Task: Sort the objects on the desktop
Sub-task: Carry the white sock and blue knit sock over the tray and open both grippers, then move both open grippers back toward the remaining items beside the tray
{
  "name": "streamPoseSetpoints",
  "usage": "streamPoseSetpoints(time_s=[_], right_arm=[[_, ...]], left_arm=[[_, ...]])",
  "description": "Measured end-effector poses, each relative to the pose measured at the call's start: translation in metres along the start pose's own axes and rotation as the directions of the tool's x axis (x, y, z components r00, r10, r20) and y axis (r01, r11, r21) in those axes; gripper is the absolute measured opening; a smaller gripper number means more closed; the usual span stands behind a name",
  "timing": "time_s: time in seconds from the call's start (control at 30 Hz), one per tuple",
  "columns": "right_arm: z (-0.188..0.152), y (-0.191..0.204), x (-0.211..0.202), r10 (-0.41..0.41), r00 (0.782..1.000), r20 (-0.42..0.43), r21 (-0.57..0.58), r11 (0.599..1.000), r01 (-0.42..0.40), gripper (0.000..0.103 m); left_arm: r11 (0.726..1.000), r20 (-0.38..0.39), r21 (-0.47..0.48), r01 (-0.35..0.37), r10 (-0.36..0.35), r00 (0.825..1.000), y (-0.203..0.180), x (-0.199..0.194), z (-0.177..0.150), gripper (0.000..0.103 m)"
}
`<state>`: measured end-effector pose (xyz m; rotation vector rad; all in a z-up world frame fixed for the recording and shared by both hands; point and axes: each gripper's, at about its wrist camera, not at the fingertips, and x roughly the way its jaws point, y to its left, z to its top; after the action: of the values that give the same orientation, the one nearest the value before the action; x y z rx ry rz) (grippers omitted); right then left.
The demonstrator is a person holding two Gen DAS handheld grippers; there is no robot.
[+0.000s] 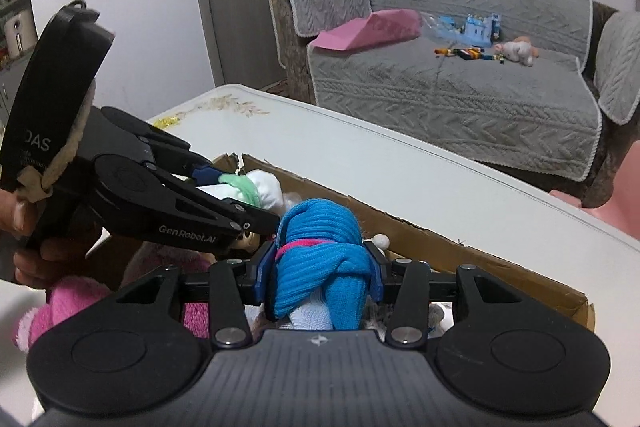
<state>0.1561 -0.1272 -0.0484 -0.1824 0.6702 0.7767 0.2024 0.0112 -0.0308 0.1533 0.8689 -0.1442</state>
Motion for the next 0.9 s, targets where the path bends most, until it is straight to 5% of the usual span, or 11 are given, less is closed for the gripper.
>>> streamPoseSetpoints(time_s=[0.1, 0.23, 0.4, 0.5, 0.7, 0.9], right_arm=[[0.002, 0.002, -0.003, -0.012, 1.0, 0.024, -0.015, 1.0, 0.012, 0.046], [0.01, 0.003, -0.029, -0.028, 0.994, 0.101, -0.024, 0.999, 0.03, 0.064], [0.018, 0.001, -0.085, -0.041, 0.982, 0.186, -0.026, 0.999, 0.047, 0.065], [0.011, 0.007, -0.131, -0.048, 0.965, 0.259, -0.025, 0.998, 0.056, 0.076], [-0.04, 0.027, -0.205, -0.043, 0.95, 0.31, -0.076, 0.995, 0.07, 0.085], [-0.114, 0.028, -0.239, -0.097, 0.945, 0.314, 0.016, 0.995, 0.097, 0.094]], left_arm=[[0.998, 0.022, 0.048, -0.039, 0.038, 0.999, -0.01, -0.01, 0.001, 0.082], [0.991, 0.113, 0.11, -0.081, 0.068, 0.991, -0.023, -0.045, -0.001, 0.085], [0.991, 0.22, 0.093, -0.093, 0.071, 0.973, -0.029, -0.111, -0.008, 0.089], [0.995, 0.281, 0.061, -0.084, 0.064, 0.958, -0.037, -0.152, -0.022, 0.092], [0.998, 0.345, 0.041, -0.054, 0.037, 0.938, -0.052, -0.213, -0.087, 0.097], [0.999, 0.287, 0.027, -0.03, 0.021, 0.958, -0.069, -0.214, -0.159, 0.098]])
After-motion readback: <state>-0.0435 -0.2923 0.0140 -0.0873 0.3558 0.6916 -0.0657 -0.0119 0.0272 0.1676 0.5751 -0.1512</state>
